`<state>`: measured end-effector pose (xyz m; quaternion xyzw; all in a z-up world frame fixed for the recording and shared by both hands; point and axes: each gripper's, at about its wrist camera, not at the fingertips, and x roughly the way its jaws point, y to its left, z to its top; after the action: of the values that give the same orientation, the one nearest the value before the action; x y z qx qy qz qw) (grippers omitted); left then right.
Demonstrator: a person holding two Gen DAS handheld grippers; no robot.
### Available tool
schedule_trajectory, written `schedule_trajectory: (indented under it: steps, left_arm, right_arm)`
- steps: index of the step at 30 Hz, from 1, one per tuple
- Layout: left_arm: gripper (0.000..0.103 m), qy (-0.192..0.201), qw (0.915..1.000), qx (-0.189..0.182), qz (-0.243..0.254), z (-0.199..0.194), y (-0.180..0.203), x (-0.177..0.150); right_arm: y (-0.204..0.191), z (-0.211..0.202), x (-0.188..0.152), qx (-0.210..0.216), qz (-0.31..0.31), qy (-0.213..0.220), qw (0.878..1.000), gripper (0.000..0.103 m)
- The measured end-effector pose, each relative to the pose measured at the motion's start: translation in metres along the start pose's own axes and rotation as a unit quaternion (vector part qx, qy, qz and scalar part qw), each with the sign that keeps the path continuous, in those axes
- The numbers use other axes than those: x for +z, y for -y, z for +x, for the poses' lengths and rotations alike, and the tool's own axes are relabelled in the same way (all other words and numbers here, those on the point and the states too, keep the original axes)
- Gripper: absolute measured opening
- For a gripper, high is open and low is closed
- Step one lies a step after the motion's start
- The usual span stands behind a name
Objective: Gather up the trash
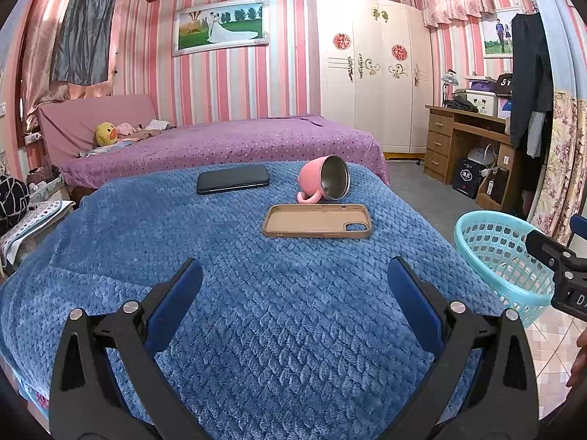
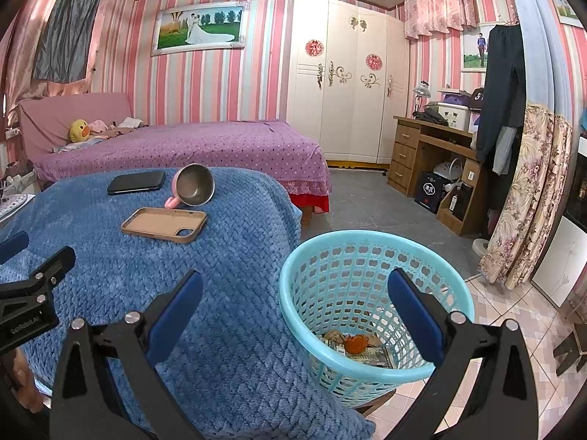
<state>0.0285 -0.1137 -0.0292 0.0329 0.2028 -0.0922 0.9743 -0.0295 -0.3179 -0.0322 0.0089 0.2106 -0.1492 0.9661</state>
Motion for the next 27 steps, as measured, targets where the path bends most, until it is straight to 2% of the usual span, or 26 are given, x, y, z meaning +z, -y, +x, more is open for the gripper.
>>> schedule_trajectory:
  steps: [27]
  left_arm:
    - [0.098,-0.001,1.0000,-0.001,-0.002,-0.0009,-0.0004,0.0017]
  right_arm:
    - [0.0012,-0.0004,0.0011,-0.001,-0.001,0.001,1.000,0.098]
